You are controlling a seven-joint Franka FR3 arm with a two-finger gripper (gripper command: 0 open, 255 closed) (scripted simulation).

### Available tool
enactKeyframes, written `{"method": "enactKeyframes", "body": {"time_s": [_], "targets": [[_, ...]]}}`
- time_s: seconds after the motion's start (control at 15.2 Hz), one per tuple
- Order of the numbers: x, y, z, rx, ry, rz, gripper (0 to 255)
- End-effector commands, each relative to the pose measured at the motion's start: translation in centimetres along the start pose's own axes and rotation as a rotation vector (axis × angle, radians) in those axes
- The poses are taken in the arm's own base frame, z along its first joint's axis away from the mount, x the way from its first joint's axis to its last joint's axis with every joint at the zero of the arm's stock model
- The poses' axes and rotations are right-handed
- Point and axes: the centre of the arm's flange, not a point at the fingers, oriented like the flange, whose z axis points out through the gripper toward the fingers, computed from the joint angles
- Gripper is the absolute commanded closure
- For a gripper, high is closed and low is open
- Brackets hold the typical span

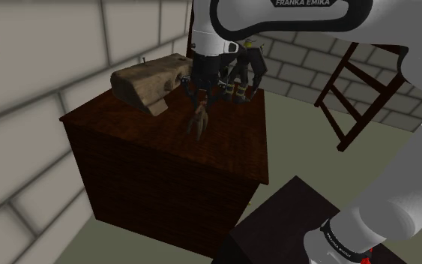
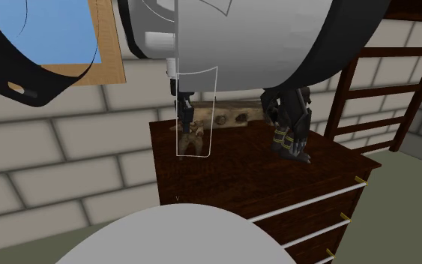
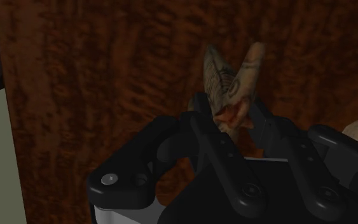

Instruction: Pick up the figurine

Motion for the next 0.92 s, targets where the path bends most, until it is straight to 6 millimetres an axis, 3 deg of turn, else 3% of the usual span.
{"method": "enactKeyframes", "body": {"time_s": [0.0, 0.46, 0.86], "targets": [[0.0, 0.0, 0.1, 0.0, 0.0, 0.0, 255], [0.0, 0.0, 0.0, 0.0, 0.0, 0.0, 255], [-0.1, 0.3, -3.1, 0.0, 0.0, 0.0, 255]]}}
